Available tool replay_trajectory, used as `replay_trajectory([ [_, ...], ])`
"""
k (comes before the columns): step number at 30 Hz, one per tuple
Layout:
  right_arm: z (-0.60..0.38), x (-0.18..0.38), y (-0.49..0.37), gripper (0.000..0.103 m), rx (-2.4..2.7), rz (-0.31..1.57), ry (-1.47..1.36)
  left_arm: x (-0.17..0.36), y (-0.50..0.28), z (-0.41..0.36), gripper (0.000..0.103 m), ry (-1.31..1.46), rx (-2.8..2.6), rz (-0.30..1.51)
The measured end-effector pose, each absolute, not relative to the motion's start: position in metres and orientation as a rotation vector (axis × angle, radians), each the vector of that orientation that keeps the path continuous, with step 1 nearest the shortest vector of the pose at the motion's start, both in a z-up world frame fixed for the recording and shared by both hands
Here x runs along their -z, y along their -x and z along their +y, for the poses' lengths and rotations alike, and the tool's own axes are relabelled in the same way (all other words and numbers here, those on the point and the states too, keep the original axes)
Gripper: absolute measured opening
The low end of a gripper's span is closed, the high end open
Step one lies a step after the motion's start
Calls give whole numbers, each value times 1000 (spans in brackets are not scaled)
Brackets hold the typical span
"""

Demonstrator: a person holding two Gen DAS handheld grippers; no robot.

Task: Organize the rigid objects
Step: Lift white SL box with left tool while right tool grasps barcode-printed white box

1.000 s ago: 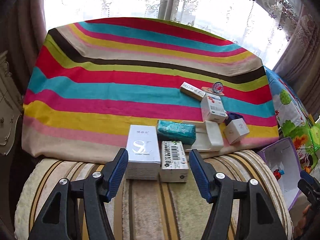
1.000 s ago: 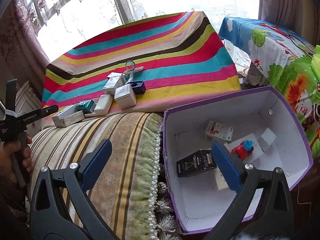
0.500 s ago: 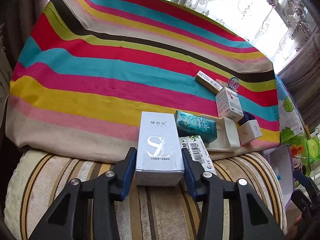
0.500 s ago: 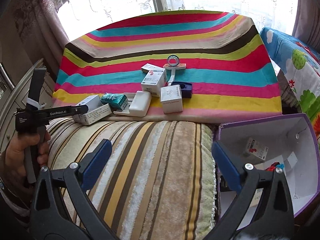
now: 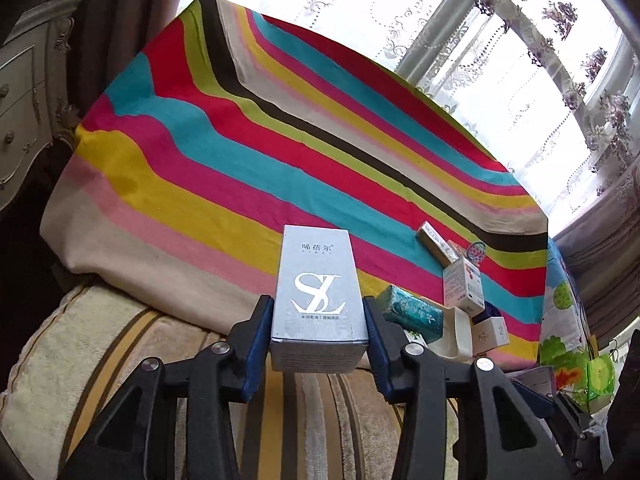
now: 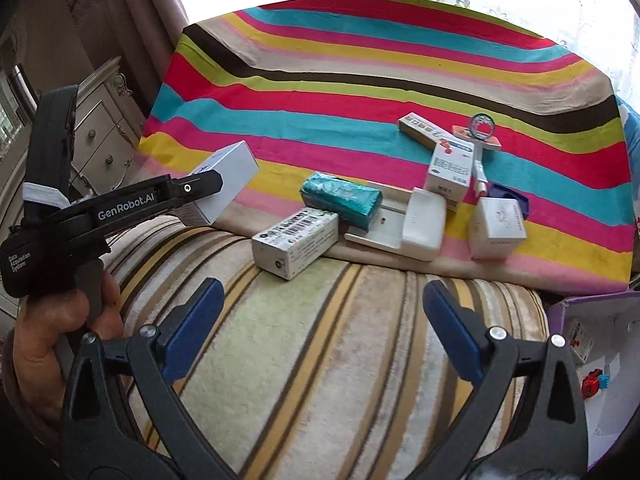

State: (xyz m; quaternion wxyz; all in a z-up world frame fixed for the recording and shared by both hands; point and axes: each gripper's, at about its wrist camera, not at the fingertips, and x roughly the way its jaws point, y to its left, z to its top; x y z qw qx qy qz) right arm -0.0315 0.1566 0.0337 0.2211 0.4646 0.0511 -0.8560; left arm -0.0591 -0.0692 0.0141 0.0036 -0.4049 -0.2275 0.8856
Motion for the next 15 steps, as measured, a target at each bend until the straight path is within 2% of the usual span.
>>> replay_trajectory([
  [3, 131, -27, 40, 98, 2357, 179, -1294, -12, 58, -83, 44, 1263, -2798, -741],
  [9, 100, -12, 57, 86, 2360, 243, -1353, -4, 56, -95, 44, 1265, -2781, -814],
  [12, 91, -2, 65, 70, 2344, 273, -1401, -4, 56, -93, 44, 1263, -2777, -802],
  [14, 88, 4, 70, 55, 2333, 284, -1431, -3, 55, -92, 44, 1262, -2779, -796],
  [15, 88, 5, 71, 52, 2330, 285, -1442, -3, 54, -91, 44, 1261, -2781, -788],
])
